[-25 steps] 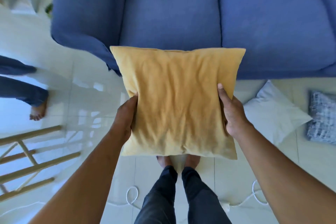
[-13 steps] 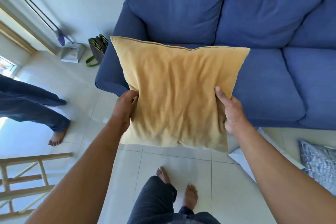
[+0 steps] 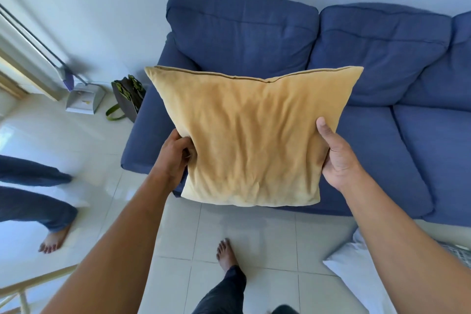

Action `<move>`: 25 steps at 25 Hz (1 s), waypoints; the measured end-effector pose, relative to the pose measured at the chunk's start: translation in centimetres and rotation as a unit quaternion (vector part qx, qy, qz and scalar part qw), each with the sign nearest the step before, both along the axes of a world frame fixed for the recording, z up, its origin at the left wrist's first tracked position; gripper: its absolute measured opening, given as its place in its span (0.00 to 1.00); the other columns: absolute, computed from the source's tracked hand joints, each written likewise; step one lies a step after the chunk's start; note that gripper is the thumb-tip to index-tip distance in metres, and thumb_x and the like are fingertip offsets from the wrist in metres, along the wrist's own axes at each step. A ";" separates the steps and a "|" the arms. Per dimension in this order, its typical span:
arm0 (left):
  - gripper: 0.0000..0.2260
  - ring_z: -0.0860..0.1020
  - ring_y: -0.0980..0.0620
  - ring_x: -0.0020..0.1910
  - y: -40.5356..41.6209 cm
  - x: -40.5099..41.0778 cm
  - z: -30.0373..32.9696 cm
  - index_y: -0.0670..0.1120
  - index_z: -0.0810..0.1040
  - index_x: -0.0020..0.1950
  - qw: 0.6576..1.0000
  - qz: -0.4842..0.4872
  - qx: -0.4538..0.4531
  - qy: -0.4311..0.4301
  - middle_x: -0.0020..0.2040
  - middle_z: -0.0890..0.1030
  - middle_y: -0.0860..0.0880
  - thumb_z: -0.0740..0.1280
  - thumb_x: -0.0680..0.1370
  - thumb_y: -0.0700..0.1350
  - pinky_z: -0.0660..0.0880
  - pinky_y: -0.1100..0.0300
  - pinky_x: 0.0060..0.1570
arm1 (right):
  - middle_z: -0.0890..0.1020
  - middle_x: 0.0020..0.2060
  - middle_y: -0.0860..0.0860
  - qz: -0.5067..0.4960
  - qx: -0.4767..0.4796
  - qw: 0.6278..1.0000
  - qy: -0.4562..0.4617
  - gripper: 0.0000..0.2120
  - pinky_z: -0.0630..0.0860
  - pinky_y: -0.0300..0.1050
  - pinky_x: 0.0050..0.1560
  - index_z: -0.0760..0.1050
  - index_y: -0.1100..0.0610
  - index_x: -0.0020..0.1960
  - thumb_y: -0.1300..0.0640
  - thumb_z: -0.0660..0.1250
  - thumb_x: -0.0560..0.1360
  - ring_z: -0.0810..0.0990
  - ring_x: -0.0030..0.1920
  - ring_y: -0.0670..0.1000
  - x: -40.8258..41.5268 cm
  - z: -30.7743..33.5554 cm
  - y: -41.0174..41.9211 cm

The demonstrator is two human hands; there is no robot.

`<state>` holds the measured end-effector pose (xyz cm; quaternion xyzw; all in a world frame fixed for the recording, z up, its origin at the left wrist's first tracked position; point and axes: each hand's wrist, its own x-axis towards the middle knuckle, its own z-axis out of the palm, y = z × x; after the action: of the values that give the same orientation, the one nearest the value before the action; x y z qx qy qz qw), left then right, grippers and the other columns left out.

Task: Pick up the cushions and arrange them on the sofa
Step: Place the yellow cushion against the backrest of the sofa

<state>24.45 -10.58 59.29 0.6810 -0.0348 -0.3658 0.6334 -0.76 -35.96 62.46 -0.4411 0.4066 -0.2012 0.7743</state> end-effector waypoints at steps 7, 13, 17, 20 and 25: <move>0.07 0.75 0.52 0.32 -6.8 8.6 0.5 0.45 0.75 0.38 0.999 -0.033 -0.015 0.008 0.32 0.77 0.50 0.61 0.65 0.36 0.74 0.57 0.38 | 0.88 0.62 0.47 -0.028 -0.005 1.000 -0.004 0.32 0.79 0.48 0.61 0.79 0.54 0.71 0.45 0.78 0.70 0.87 0.61 0.45 7.5 -0.6 -4.8; 0.25 0.79 0.44 0.52 -13.7 16.0 -1.1 0.40 0.76 0.64 0.999 -0.025 0.018 -0.007 0.52 0.82 0.46 0.64 0.66 0.37 0.77 0.47 0.55 | 0.89 0.60 0.47 -0.022 0.024 0.999 0.014 0.31 0.79 0.50 0.65 0.81 0.53 0.68 0.43 0.80 0.69 0.88 0.59 0.45 15.1 -2.6 -12.1; 0.27 0.79 0.43 0.55 -18.5 20.5 -3.9 0.40 0.76 0.65 0.999 -0.020 0.035 0.003 0.54 0.82 0.46 0.65 0.65 0.35 0.78 0.48 0.54 | 0.89 0.60 0.48 -0.033 0.042 0.998 0.034 0.26 0.78 0.53 0.68 0.82 0.54 0.67 0.48 0.81 0.72 0.88 0.59 0.47 19.4 -6.0 -17.2; 0.24 0.79 0.45 0.53 -21.6 23.5 -5.9 0.44 0.78 0.61 0.999 -0.007 0.035 0.008 0.52 0.82 0.47 0.64 0.66 0.32 0.79 0.50 0.54 | 0.89 0.60 0.50 -0.037 0.047 0.997 0.046 0.24 0.78 0.54 0.70 0.82 0.56 0.67 0.52 0.80 0.74 0.87 0.61 0.50 23.2 -8.5 -20.1; 0.27 0.80 0.45 0.54 -26.9 28.8 -9.7 0.41 0.75 0.67 0.999 -0.009 0.043 -0.006 0.54 0.82 0.46 0.62 0.68 0.31 0.80 0.47 0.58 | 0.89 0.60 0.50 -0.066 0.041 0.996 0.048 0.24 0.79 0.54 0.68 0.81 0.56 0.67 0.53 0.79 0.74 0.87 0.61 0.50 28.3 -12.4 -25.1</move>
<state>53.22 -37.44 49.63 0.7092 -0.0296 -0.3686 0.6002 27.53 -61.08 50.05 -0.3906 0.4790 -0.2137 0.7565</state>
